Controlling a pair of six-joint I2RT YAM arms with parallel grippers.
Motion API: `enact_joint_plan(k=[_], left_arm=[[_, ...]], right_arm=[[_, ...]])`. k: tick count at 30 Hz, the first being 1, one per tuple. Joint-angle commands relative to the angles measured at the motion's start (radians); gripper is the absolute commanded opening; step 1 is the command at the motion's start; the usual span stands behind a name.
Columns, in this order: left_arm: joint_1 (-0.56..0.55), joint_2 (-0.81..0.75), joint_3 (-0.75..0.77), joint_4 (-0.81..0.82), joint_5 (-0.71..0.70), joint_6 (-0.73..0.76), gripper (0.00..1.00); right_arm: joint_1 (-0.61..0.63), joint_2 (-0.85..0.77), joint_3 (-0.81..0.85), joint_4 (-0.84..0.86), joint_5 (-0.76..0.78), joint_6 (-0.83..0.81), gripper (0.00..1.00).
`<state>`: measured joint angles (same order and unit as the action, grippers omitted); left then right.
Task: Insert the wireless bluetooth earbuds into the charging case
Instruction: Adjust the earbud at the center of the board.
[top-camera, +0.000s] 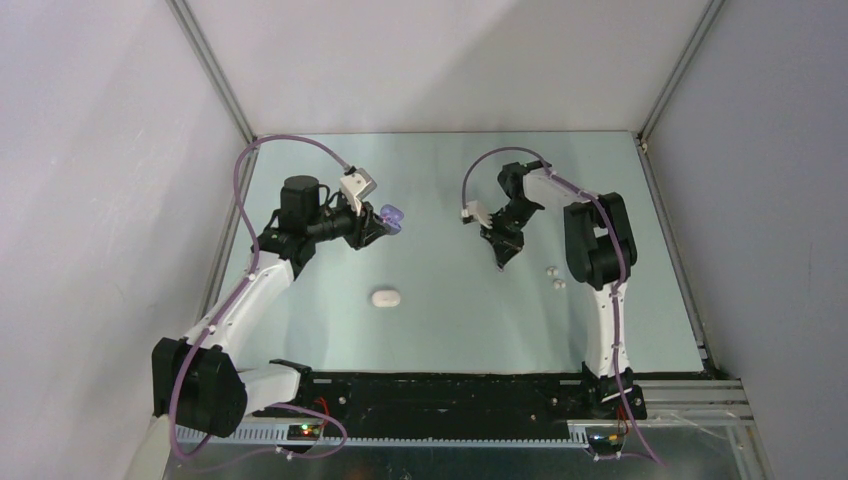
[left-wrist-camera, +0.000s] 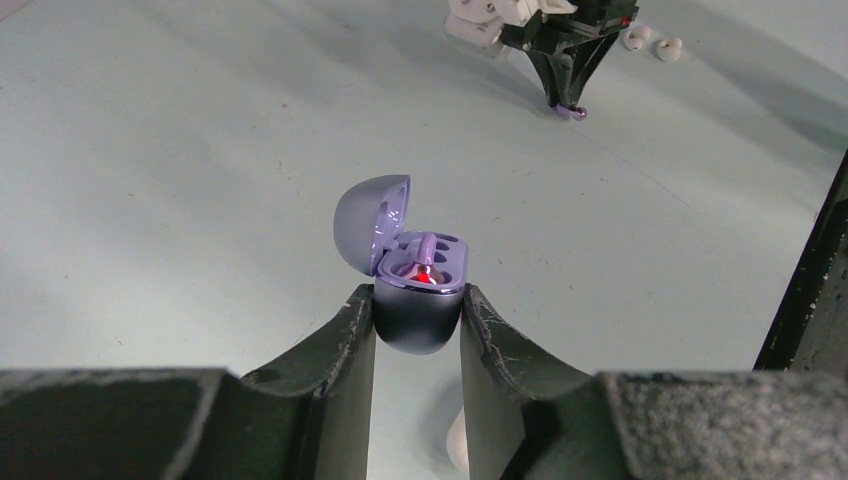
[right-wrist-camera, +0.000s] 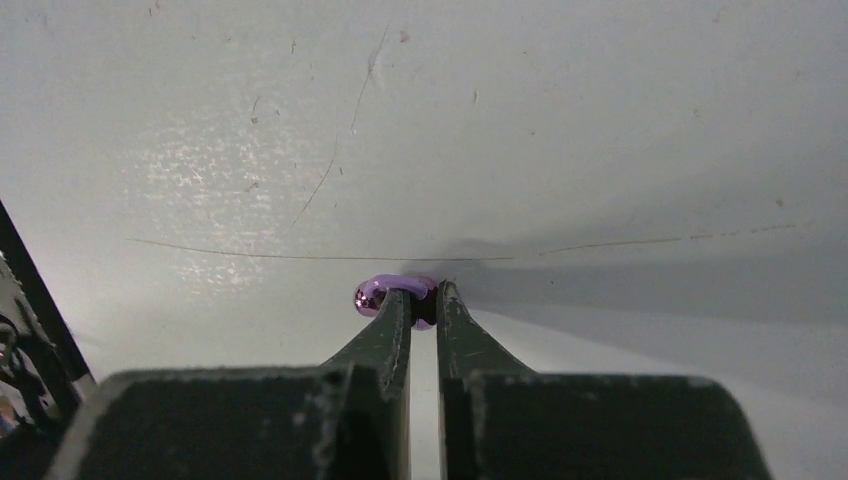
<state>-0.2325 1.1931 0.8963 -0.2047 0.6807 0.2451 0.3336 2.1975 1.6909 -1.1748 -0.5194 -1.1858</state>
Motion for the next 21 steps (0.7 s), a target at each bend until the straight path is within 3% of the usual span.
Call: enact_joint_plan(k=[1,6,10,14,21], left_arm=[[0.009,0.003,0.043,0.04,0.011,0.003,0.0],[0.008,0.015,0.05,0.064,0.019,-0.017,0.0],[0.008,0.03,0.064,0.099,0.032,-0.043,0.0],[0.006,0.065,0.093,0.099,0.051,-0.049,0.0],[0.007,0.07,0.105,0.106,0.051,-0.059,0.0]], right_arm=[[-0.032,-0.085,-0.033,0.07,-0.083,0.092,0.03],[-0.069,-0.176,-0.095,0.204,-0.179,0.352,0.0],[-0.083,-0.315,-0.185,0.44,-0.184,0.731,0.0],[-0.083,-0.441,-0.315,0.65,0.058,1.042,0.0],[-0.111,-0.398,-0.422,0.621,0.418,1.251,0.0]])
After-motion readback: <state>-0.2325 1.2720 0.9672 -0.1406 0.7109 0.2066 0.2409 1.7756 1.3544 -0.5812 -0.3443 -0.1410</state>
